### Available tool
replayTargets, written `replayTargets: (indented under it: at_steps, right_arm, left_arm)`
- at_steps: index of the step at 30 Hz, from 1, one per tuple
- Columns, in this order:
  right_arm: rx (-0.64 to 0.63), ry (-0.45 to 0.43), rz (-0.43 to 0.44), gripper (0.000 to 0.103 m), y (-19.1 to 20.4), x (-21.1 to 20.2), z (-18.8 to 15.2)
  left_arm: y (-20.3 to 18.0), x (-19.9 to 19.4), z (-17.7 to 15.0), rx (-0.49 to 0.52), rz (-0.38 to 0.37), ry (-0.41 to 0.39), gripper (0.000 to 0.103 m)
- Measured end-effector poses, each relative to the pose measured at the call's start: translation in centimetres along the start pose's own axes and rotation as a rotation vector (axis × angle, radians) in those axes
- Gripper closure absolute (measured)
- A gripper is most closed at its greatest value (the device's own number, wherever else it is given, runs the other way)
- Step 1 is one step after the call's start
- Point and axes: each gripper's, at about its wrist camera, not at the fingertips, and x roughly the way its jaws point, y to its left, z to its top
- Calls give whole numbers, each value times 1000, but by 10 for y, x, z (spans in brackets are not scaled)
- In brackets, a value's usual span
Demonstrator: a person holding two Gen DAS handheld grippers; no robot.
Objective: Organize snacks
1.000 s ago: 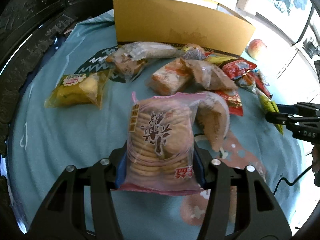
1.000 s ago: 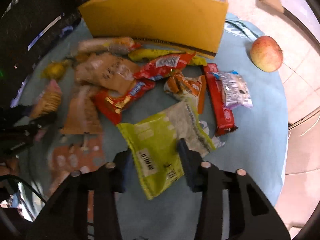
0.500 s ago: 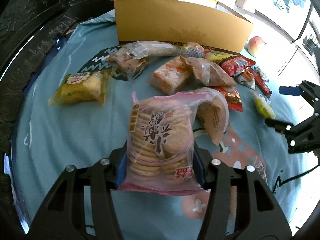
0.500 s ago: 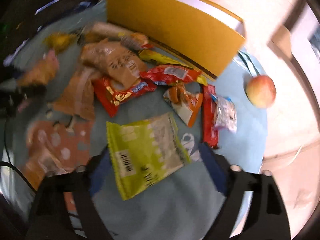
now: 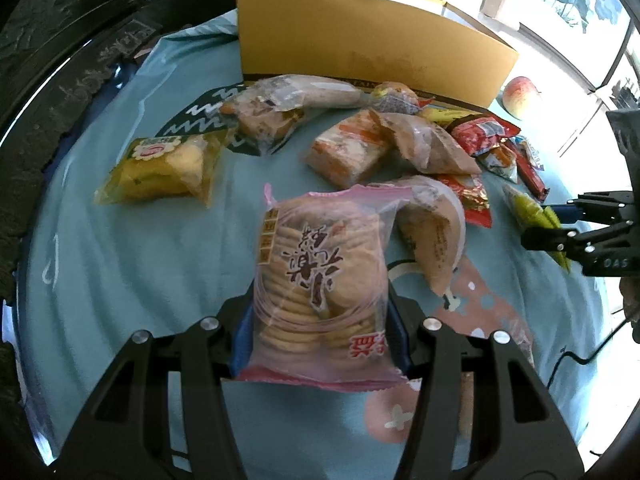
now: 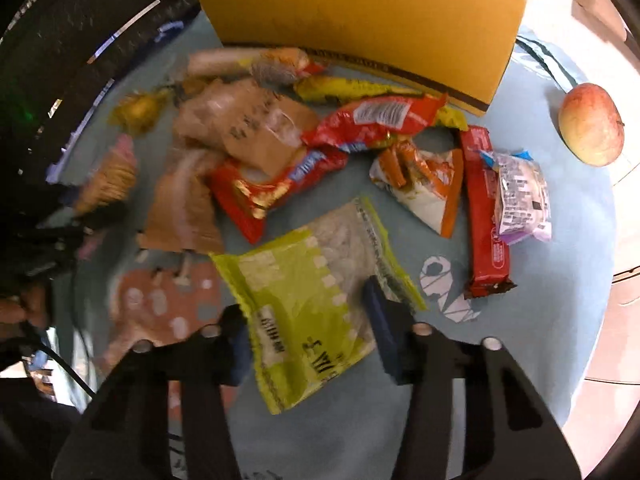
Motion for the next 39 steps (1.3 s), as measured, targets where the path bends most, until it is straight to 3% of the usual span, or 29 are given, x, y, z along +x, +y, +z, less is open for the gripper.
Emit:
replayTargets:
  at_steps: [6, 8, 13, 16, 19, 21, 22, 23, 27, 28, 31, 33, 34, 35, 39]
  right_arm:
    - [90, -89, 80, 69, -3, -29, -13]
    - [115, -108, 103, 77, -2, -33, -15]
    - [225, -170, 230, 86, 4, -47, -25]
    - [273, -158, 157, 86, -3, -42, -26]
    - [263, -123, 70, 79, -5, -36, -21]
    - [237, -101, 32, 61, -3, -30, -22]
    - [218, -96, -4, 43, -3, -28, -23]
    - [188, -84, -94, 34, 0, -23, -23]
    - [28, -82, -535, 33, 14, -13, -22]
    - [2, -86, -561, 30, 16, -13, -23]
    - [-32, -70, -407, 26, 22, -9, -24]
    - [-86, -57, -417, 17, 31, 4, -21]
    - [-110, -46, -455, 4, 34, 10, -20]
    - [-127, -27, -473, 1, 35, 20, -19]
    - [-34, 8, -349, 1, 20, 33, -16]
  left_arm:
    - [-5, -3, 2, 8, -18, -8, 48]
    - [-4, -3, 2, 4, -20, -9, 48]
    - [-3, -5, 3, 2, -25, -10, 48]
    - [-3, -3, 2, 4, -25, -5, 48]
    - [-4, -2, 2, 8, -26, -2, 48]
    - [-5, -2, 2, 13, -27, -1, 48]
    - [-5, -2, 2, 16, -28, 1, 48]
    - [-5, -1, 1, 15, -27, 2, 48]
    - [-2, -1, 1, 11, -27, 5, 48]
    - [-1, -1, 2, 11, -27, 4, 48]
    - [1, -1, 2, 2, -22, 2, 48]
    - [4, 1, 1, -11, -20, 11, 48]
    - [4, 2, 1, -12, -19, 15, 48]
    - [3, 2, 0, -9, -18, 17, 48]
    - [2, 1, 1, 2, -19, 13, 48]
